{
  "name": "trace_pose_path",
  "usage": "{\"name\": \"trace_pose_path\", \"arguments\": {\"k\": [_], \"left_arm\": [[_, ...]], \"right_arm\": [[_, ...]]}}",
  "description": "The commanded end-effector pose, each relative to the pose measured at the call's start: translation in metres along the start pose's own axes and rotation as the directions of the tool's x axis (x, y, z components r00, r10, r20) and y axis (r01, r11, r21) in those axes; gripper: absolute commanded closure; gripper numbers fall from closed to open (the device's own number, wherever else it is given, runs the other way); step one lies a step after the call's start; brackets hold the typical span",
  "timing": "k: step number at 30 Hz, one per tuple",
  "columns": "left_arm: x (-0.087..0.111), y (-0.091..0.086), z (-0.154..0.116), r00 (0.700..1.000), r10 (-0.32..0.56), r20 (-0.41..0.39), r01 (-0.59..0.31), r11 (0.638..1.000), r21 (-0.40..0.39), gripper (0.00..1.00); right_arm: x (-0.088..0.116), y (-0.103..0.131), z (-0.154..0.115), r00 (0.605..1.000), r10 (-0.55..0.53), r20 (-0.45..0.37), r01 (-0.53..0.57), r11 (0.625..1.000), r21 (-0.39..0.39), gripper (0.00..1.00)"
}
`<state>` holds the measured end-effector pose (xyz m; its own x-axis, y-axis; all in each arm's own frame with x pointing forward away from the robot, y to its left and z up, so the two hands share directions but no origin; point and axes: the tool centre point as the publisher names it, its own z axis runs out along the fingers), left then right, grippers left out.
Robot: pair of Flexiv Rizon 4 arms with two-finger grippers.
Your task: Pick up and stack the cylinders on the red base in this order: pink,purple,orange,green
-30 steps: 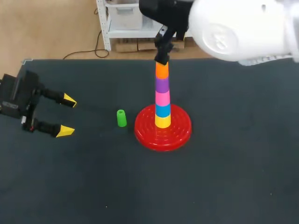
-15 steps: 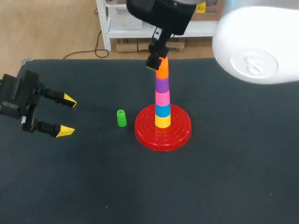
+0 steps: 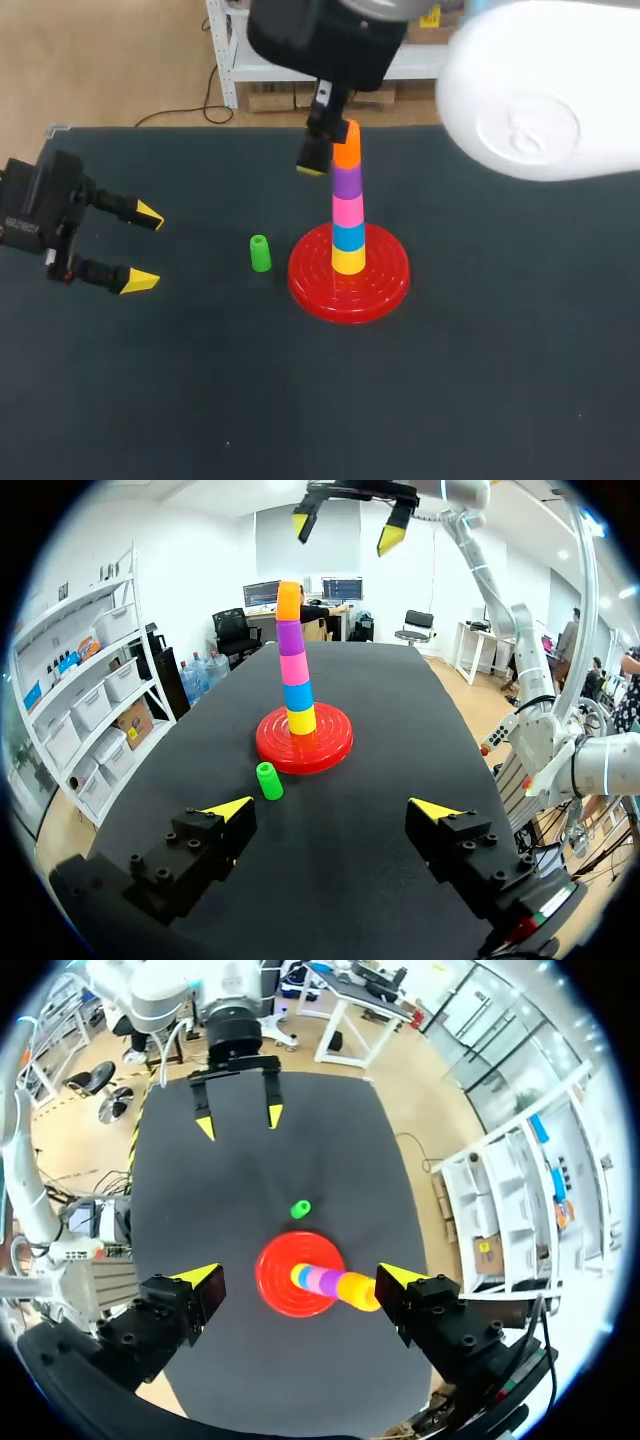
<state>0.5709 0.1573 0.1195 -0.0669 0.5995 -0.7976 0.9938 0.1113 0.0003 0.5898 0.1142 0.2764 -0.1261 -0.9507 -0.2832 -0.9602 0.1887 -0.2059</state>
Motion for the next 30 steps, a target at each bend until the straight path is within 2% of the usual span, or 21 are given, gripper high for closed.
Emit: {"name": "trace_pose_path", "arguments": {"k": [1,9,17,30], "left_arm": [[0.002,-0.001,0.0,1.0,0.003,0.004,-0.003,1.0,-0.003,0.0],[0.002,-0.001,0.0,1.0,0.003,0.004,-0.003,1.0,-0.003,0.0],[0.002,-0.001,0.0,1.0,0.003,0.004,-0.003,1.0,-0.003,0.0],[0.002,-0.001,0.0,1.0,0.003,0.004,-0.003,1.0,-0.003,0.0]], "right_arm": [[-0.021,-0.003,0.021,1.0,-0.007,-0.019,0.006,0.999,-0.037,0.0],[-0.034,0.008,0.064,0.998,-0.006,-0.061,0.0,0.996,-0.091,0.0],[-0.027,0.005,0.097,0.995,0.056,-0.089,-0.063,0.995,-0.083,0.0],[-0.03,0.002,0.139,0.989,0.098,-0.115,-0.114,0.983,-0.146,0.0]]}}
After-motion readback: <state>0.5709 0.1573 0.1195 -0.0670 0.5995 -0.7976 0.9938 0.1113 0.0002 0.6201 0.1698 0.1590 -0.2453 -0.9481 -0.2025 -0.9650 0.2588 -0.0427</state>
